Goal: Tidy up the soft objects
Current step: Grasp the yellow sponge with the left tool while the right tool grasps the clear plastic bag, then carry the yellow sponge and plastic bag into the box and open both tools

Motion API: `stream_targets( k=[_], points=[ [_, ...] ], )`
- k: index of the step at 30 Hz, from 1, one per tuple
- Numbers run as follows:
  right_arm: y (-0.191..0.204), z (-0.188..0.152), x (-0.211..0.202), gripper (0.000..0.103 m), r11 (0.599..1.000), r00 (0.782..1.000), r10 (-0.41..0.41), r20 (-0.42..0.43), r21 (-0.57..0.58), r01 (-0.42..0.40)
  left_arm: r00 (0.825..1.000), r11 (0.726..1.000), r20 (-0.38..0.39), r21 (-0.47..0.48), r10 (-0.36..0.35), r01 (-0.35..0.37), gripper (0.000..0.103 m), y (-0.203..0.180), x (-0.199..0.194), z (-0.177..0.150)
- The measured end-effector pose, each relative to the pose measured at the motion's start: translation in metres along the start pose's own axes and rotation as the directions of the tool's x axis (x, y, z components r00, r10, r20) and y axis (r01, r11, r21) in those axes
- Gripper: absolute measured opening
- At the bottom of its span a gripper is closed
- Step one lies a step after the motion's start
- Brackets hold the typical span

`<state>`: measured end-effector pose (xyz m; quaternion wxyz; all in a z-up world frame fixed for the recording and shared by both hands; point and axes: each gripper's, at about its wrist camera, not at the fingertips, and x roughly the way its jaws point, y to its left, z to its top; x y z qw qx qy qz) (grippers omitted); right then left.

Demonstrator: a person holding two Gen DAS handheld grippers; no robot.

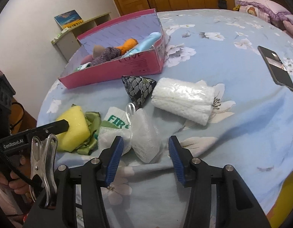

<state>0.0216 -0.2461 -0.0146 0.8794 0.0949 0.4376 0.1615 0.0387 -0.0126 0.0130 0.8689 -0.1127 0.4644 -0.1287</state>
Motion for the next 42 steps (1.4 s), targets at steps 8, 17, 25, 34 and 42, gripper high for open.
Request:
stream_targets(
  k=[8, 17, 25, 34, 42],
  points=[
    [0.007, 0.0, -0.006, 0.043, 0.999, 0.998, 0.047, 0.031, -0.024, -0.046, 1.0, 0.999, 0.007, 0.027, -0.018, 0.018, 0.051, -0.005, -0.002, -0.001],
    [0.01, 0.002, -0.019, 0.016, 0.998, 0.994, 0.041, 0.097, -0.044, -0.037, 0.998, 0.998, 0.057, 0.044, -0.037, 0.035, 0.03, -0.006, -0.019, 0.0],
    [0.005, 0.008, -0.033, 0.013, 0.998, 0.987, 0.064, 0.149, 0.001, -0.065, 0.992, 0.997, 0.118, 0.072, -0.049, 0.041, 0.028, -0.014, -0.039, 0.002],
    [0.012, 0.016, -0.052, 0.013, 0.996, 0.972, 0.092, 0.216, -0.008, -0.092, 0.974, 0.998, 0.225, 0.067, -0.002, -0.013, 0.028, -0.008, -0.067, 0.016],
    [0.026, 0.026, -0.055, 0.013, 0.995, 0.97, 0.1, 0.224, -0.049, -0.091, 0.954, 0.995, 0.292, 0.045, 0.067, -0.083, 0.028, 0.007, -0.084, 0.043]
  ],
)
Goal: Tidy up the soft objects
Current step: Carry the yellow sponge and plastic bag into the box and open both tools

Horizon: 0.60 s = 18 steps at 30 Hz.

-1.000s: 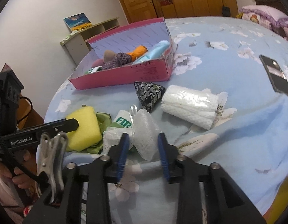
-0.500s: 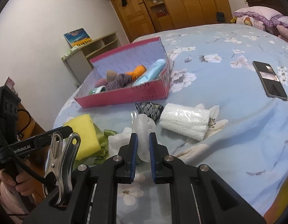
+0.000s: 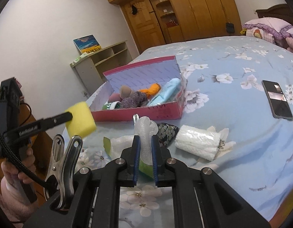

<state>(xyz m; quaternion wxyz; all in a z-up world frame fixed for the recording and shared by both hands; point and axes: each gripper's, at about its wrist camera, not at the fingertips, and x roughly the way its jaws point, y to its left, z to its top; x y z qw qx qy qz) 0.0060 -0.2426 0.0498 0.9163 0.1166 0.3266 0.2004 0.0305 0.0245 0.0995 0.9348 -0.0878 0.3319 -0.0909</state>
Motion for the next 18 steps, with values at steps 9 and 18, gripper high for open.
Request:
stream_targets(
  k=[9, 18],
  points=[
    [0.009, 0.013, 0.01, 0.013, 1.0, 1.0, 0.019, -0.012, -0.019, -0.019, 0.996, 0.996, 0.031, -0.01, 0.085, -0.084, 0.028, 0.02, 0.011, 0.036],
    [0.012, 0.019, 0.02, 0.013, 1.0, 1.0, 0.019, -0.02, -0.017, -0.019, 0.986, 0.986, 0.029, -0.01, 0.166, -0.166, 0.028, 0.036, 0.048, 0.06]
  ],
)
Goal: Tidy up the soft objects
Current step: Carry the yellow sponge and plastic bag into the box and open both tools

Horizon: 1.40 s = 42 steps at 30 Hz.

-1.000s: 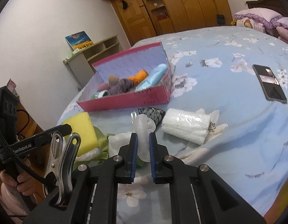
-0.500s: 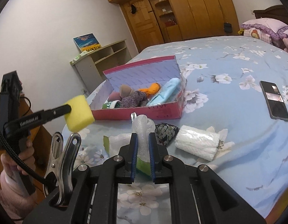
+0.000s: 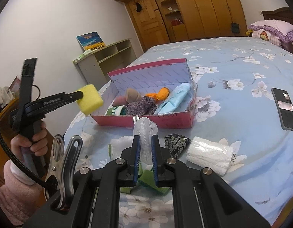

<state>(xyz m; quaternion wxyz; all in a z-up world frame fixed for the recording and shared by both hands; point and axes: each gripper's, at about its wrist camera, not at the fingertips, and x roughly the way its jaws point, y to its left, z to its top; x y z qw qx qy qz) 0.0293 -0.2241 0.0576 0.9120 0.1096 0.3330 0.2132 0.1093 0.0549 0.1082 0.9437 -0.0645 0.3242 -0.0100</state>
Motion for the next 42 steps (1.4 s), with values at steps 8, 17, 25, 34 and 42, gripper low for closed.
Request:
stream_targets(
  k=[8, 17, 25, 34, 42],
  points=[
    [0.001, 0.001, 0.006, 0.013, 1.0, 1.0, 0.004, -0.005, 0.008, -0.004, 0.998, 0.998, -0.017, 0.023, 0.053, -0.053, 0.028, 0.003, 0.035, 0.003],
    [-0.001, 0.001, 0.014, 0.013, 1.0, 1.0, 0.002, -0.023, 0.008, -0.002, 0.997, 0.998, -0.061, 0.024, 0.055, -0.054, 0.029, 0.003, 0.06, -0.002],
    [0.005, 0.021, 0.026, 0.013, 0.999, 1.0, -0.001, -0.012, -0.041, 0.001, 0.996, 0.996, -0.054, 0.063, 0.073, -0.069, 0.045, 0.001, 0.054, -0.007],
    [0.005, 0.045, 0.041, 0.013, 0.995, 1.0, -0.021, 0.009, -0.097, 0.021, 0.996, 0.996, -0.061, 0.068, 0.059, -0.055, 0.058, -0.006, 0.049, -0.01],
    [-0.003, 0.058, 0.054, 0.013, 0.998, 1.0, -0.01, 0.024, -0.065, 0.011, 0.995, 0.993, -0.056, 0.08, 0.087, -0.083, 0.062, -0.014, 0.043, -0.016]
  ],
)
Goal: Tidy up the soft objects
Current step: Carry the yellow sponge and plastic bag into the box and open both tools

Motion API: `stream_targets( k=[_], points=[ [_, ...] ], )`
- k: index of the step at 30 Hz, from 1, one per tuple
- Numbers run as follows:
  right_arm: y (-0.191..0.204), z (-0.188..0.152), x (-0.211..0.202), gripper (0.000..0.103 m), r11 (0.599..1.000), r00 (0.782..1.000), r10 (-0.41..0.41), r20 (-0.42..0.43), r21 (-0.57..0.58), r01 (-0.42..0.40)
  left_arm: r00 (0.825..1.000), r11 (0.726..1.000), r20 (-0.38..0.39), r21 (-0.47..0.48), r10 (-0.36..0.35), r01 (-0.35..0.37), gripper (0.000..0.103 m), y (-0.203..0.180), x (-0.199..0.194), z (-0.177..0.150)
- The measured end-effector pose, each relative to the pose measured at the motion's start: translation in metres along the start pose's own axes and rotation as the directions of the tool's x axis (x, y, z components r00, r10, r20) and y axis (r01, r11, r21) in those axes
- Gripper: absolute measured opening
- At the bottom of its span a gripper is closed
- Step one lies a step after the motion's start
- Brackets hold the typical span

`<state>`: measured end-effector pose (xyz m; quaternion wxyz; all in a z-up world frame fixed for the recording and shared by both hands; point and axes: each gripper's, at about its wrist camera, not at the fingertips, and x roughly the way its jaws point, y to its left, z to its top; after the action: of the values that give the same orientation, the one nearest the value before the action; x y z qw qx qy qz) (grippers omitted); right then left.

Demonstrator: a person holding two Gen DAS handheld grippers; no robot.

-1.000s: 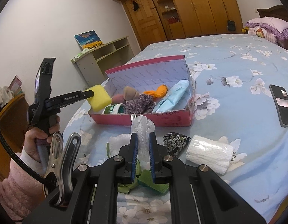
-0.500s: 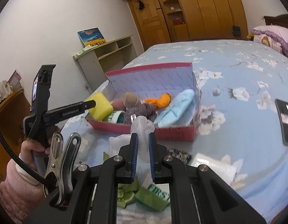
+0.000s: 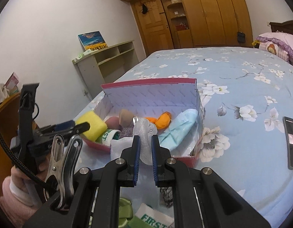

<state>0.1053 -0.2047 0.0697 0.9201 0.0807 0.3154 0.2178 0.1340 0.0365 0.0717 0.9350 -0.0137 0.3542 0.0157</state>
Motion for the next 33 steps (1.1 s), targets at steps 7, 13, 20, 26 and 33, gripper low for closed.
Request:
stream_targets(
  k=[7, 13, 20, 26, 33],
  points=[
    [-0.008, 0.009, 0.011, 0.013, 1.0, 1.0, 0.01, 0.009, 0.02, -0.011, 1.0, 0.999, 0.018, -0.031, 0.014, -0.014, 0.063, 0.003, -0.005, 0.002],
    [-0.016, 0.022, 0.024, 0.013, 0.999, 1.0, 0.004, 0.015, 0.036, -0.005, 1.0, 0.999, 0.006, -0.046, -0.002, 0.003, 0.063, 0.004, 0.0, 0.005],
    [-0.022, 0.043, 0.039, 0.013, 0.999, 0.999, 0.014, 0.038, 0.04, -0.016, 1.0, 0.997, -0.004, -0.07, -0.025, 0.025, 0.063, 0.004, 0.006, 0.0],
    [-0.029, 0.053, 0.064, 0.013, 0.999, 1.0, -0.003, 0.027, 0.041, 0.002, 0.999, 0.998, -0.013, -0.057, -0.031, 0.03, 0.063, 0.001, 0.011, 0.003],
    [-0.04, 0.053, 0.088, 0.013, 0.996, 0.996, -0.083, 0.019, 0.022, 0.083, 0.999, 0.998, -0.024, -0.047, -0.036, 0.035, 0.063, -0.004, 0.017, 0.003]
  ],
)
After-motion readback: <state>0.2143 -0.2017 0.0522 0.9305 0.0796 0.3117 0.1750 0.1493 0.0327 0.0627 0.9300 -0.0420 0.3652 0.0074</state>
